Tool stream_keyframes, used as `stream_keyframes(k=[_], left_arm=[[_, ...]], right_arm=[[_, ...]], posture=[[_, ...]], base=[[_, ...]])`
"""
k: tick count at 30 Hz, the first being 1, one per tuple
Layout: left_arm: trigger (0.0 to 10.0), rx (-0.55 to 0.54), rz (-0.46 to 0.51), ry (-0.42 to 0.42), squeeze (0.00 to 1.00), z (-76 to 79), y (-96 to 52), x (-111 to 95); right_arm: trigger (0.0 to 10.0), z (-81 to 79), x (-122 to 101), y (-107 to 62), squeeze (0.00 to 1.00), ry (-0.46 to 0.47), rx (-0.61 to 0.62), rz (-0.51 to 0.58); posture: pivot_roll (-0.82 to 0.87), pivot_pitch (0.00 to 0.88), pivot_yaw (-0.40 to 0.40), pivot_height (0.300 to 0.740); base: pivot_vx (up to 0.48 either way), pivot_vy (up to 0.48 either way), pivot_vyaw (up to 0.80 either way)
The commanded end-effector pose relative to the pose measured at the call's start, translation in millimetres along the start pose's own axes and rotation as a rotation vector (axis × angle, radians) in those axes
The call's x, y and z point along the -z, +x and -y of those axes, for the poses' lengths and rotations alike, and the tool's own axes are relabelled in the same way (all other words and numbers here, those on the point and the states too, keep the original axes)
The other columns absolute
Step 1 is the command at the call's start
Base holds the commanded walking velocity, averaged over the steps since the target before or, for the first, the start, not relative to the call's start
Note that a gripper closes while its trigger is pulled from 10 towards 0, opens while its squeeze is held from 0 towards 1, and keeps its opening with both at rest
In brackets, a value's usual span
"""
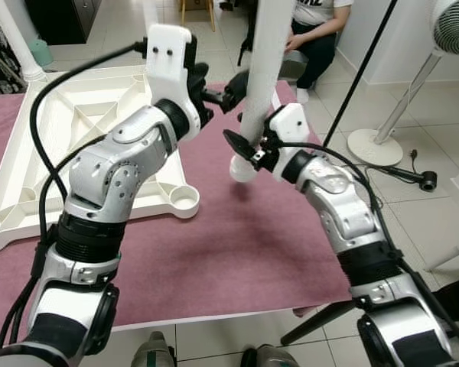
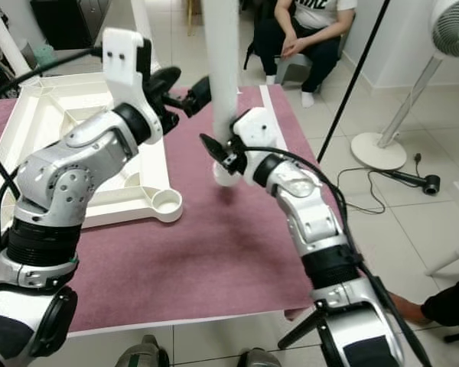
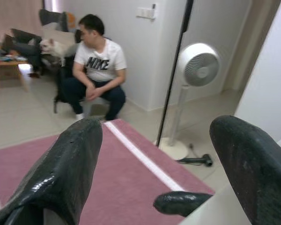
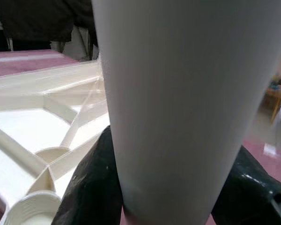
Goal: Building children table
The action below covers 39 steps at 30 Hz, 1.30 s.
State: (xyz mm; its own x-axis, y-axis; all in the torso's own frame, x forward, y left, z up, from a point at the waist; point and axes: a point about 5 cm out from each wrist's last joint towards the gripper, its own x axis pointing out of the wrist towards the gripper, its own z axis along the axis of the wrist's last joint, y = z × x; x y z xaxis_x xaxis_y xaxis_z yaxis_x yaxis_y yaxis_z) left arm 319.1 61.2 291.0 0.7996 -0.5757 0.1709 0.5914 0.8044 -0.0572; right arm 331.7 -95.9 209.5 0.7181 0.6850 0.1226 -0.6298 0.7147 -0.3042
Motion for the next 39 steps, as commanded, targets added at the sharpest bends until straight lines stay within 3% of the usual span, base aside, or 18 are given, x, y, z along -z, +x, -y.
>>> stream_keyframes(k=[1, 3, 8, 11, 16, 18, 20, 24, 29, 33, 39], left_arm=[[10.0, -0.037, -0.031, 0.059, 0.00, 3.0, 7.4, 2], [10.0, -0.184, -0.090, 0.185, 0.00, -13.8, 7.9, 17], [10.0, -0.262, -0.128, 0.246, 0.00, -27.7, -4.3, 34], [10.0, -0.315, -0.193, 0.258, 0.00, -42.4, -29.9, 59], [10.0, -0.342, -0.251, 0.222, 0.00, -49.1, -42.7, 74], [10.0, -0.361, -0.315, 0.202, 0.00, -53.2, -58.8, 92], [10.0, -0.367, -0.328, 0.199, 0.00, -53.8, -63.6, 97], [10.0, -0.370, -0.308, 0.224, 0.00, -53.0, -73.1, 107], [10.0, -0.341, -0.256, 0.263, 0.00, -46.4, -74.7, 107], [10.0, -0.426, -0.175, 0.103, 0.00, -44.9, -80.9, 110], [10.0, -0.443, -0.177, 0.150, 0.00, -46.7, -85.4, 109]], right_arm=[[10.0, -10.2, 2, 3.8, 0.00, 0.010, -0.037, -0.008], [10.0, -8.8, -12, -0.9, 0.00, 0.070, 0.014, 0.077], [10.0, -7.8, -28, -14.9, 0.00, 0.154, 0.083, 0.148], [10.0, 0.9, -24, -33.5, 0.00, 0.110, 0.207, 0.106], [10.0, 6.2, -23, -39.6, 0.00, 0.140, 0.276, 0.095], [10.0, 6.4, -19, -43.5, 0.00, 0.155, 0.324, 0.068], [10.0, 5.7, -17, -44.4, 0.00, 0.154, 0.335, 0.059], [10.0, 9.8, -11, -47.0, 0.00, 0.166, 0.395, 0.028], [10.0, 15.2, -9, -46.3, 0.00, 0.167, 0.439, 0.022], [10.0, 7.8, -8, -31.6, 0.00, 0.149, 0.461, 0.053], [10.0, 6.0, -7, -28.9, 0.00, 0.161, 0.448, 0.056]], posture=[[0.05, 0.000, 0.020, 0.740], [0.05, 0.000, 0.023, 0.740], [0.03, 0.000, 0.047, 0.740], [0.01, 0.000, 0.074, 0.740], [0.00, 0.000, 0.080, 0.740], [0.00, 0.000, 0.089, 0.740], [0.00, 0.000, 0.089, 0.740], [-0.01, 0.000, 0.087, 0.740], [-0.02, 0.000, 0.076, 0.740], [-0.01, 0.000, 0.038, 0.740], [0.00, 0.000, 0.012, 0.740]], base=[[0.000, 0.000, 0.00], [0.000, 0.000, 0.00], [0.000, 0.000, 0.00], [0.000, 0.000, 0.00], [0.000, 0.000, 0.00], [0.000, 0.000, 0.00], [0.000, 0.000, 0.00], [0.000, 0.000, 0.00], [0.000, 0.000, 0.00], [0.000, 0.000, 0.00], [0.000, 0.000, 0.00]])
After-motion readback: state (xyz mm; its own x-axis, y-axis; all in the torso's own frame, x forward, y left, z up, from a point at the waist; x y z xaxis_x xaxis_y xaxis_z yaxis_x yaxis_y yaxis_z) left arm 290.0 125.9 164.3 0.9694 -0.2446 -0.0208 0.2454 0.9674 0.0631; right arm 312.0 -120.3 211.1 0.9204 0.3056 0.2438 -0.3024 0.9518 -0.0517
